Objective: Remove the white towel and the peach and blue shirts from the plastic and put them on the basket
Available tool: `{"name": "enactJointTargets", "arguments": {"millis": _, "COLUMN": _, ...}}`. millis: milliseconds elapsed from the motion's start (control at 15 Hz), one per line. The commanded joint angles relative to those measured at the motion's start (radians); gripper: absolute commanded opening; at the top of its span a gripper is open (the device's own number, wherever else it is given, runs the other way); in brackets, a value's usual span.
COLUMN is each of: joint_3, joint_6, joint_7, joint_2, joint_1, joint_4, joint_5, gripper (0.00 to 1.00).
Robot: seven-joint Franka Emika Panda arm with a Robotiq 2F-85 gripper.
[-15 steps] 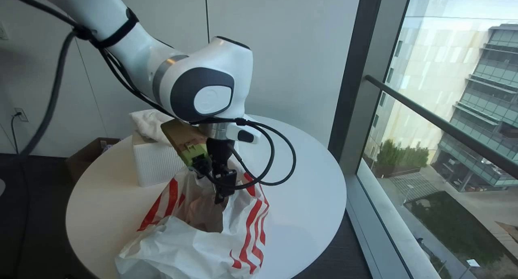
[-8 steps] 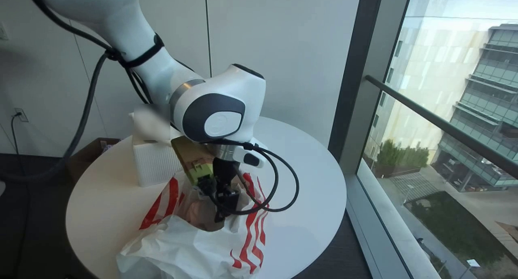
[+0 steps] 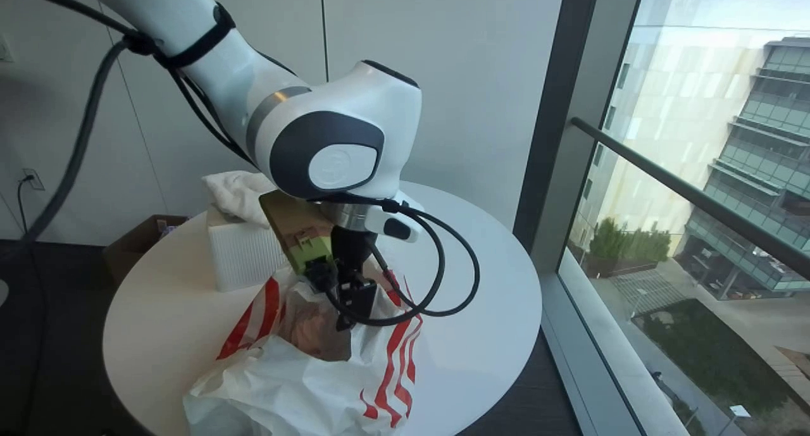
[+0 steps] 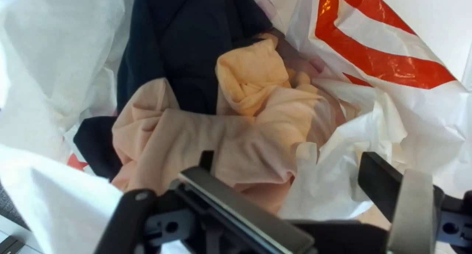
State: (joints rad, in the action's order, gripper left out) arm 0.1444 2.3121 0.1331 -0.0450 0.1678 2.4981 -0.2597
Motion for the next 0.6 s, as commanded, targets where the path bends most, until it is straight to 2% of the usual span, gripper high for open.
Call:
{"name": "enactJointTargets", "arguments": {"millis": 0, "joint_3": 0.025, "joint_6": -0.177, "joint_7": -0.066, "joint_2": -0.112, "joint_1": 0.008, "joint_4": 0.024, "joint_5": -0.014, "gripper": 1.0}}
{"name": "enactJointTargets", "arguments": {"millis": 133, "joint_3": 0.035, "joint_6": -0.314, "joint_7": -0.079, "joint_2": -0.1, "joint_1": 0.009, "joint_4": -0.01, "joint_5": 0.005, "gripper": 1.0}}
{"name": "enactJointTargets", "arguments": {"millis": 267, "joint_3": 0.037, "joint_6": -0.396, "joint_7": -0.058, "joint_2": -0.061, "joint_1": 0.009, "joint_4": -0.042, "joint_5": 0.025, "gripper": 1.0}}
{"name": "enactJointTargets", "arguments": {"millis": 400, "joint_3": 0.036, "joint_6": -0.456, "joint_7": -0.071, "joint_2": -0.014, "joint_1": 0.005, "joint_4": -0.071, "joint_5": 0.027, "gripper": 1.0}}
{"name": "enactJointTargets", "arguments": {"millis": 533, "joint_3": 0.027, "joint_6": -0.468, "joint_7": -0.081, "joint_2": 0.045, "joint_1": -0.004, "joint_4": -0.093, "joint_5": 0.019, "gripper": 1.0}}
